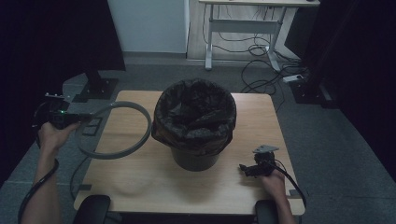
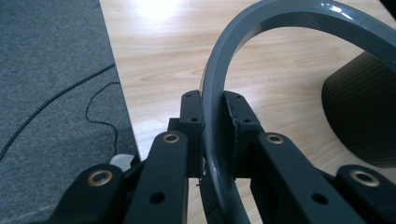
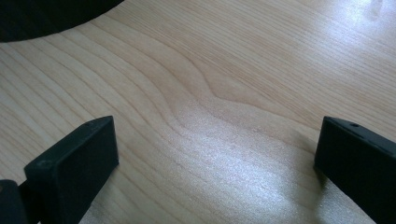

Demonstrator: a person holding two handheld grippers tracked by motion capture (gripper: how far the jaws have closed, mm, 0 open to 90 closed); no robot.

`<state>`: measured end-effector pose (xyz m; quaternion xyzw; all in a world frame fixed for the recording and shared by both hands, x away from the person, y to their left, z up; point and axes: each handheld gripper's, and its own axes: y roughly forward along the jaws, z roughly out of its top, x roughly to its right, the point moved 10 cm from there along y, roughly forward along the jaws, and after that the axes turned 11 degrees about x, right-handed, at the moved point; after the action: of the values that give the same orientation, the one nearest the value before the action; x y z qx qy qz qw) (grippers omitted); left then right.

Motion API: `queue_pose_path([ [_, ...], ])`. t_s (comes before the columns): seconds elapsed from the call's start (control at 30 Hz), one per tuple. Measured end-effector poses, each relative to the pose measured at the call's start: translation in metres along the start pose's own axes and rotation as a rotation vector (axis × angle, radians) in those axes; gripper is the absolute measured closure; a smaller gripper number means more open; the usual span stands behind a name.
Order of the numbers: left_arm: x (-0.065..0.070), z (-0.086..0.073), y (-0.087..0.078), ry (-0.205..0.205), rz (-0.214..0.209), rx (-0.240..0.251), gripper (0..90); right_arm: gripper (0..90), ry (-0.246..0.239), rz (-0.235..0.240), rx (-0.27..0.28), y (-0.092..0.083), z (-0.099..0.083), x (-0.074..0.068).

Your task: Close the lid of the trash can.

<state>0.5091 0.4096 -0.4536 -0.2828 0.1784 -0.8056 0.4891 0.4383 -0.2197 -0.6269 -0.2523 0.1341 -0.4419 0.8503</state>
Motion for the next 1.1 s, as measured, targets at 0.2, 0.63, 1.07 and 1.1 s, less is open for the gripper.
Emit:
queue_pose_path([
  [0.2, 0.004, 0.015, -0.011, -0.005, -0.001, 0.014, 78.9, 0.0, 0.0, -0.001, 0.001, 0.0, 0.0, 0.0],
  [0.63, 0.017, 0.043, -0.027, -0.02, -0.016, 0.024, 79.0, 0.0, -0.001, 0.0, 0.0, 0.0, 0.0, 0.0],
  [1.07, 0.034, 0.074, -0.043, 0.004, -0.015, 0.035, 78.9, 0.0, 0.0, 0.0, 0.001, 0.0, 0.0, 0.0],
  [1.1, 0.036, 0.077, -0.044, 0.003, -0.018, 0.037, 78.9, 0.0, 0.0, 0.0, 0.001, 0.0, 0.0, 0.0],
])
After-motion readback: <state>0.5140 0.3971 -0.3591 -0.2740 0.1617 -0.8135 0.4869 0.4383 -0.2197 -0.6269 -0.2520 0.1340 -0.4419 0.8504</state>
